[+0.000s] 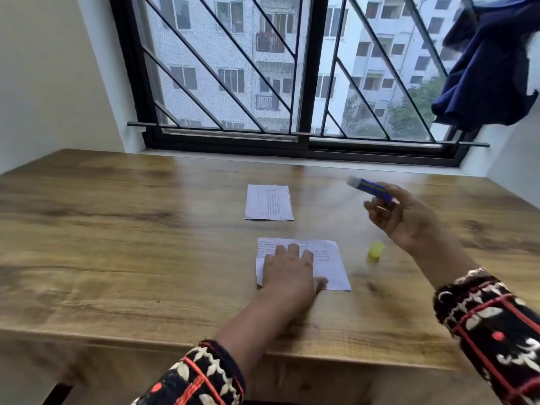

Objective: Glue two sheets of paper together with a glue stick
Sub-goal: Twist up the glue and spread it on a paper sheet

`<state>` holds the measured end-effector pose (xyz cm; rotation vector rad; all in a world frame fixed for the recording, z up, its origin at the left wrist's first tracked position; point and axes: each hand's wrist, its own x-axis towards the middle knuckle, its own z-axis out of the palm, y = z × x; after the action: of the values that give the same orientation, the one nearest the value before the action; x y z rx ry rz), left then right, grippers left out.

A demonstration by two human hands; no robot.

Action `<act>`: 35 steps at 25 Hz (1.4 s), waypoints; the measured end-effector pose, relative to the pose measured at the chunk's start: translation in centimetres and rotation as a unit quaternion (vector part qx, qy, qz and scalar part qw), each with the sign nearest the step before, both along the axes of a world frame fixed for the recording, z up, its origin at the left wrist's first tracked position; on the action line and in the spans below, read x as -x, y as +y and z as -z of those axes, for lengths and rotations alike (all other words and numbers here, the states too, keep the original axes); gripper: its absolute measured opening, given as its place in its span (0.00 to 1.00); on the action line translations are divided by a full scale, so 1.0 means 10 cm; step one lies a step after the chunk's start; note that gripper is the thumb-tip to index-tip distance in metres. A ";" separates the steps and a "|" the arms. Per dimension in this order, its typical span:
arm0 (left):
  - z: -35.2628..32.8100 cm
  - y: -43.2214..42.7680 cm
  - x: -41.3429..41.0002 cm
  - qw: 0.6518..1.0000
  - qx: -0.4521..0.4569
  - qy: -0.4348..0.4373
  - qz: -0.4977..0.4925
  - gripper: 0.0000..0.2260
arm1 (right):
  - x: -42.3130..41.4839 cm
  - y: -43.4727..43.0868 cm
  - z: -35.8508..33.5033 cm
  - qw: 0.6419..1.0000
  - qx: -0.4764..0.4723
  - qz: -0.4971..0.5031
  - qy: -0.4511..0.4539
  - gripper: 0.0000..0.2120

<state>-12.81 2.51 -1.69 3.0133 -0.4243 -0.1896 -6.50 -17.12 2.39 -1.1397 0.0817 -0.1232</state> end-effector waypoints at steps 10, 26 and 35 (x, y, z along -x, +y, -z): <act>-0.07 0.04 -0.03 1.000 0.011 -0.009 0.014 0.27 | -0.33 1.08 0.02 0.935 0.321 -0.134 -0.065 0.04; -0.06 0.03 -0.07 1.000 -0.016 -0.011 0.023 0.29 | -0.41 1.37 0.17 0.809 0.539 -0.195 -0.134 0.11; -0.07 0.03 -0.07 1.000 -0.015 -0.003 0.024 0.29 | -0.41 1.36 0.16 0.782 0.575 -0.196 -0.138 0.12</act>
<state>-12.14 2.81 -0.96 3.0364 -0.4982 -0.1926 -2.44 -3.57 0.78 -2.3258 -0.5783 0.0563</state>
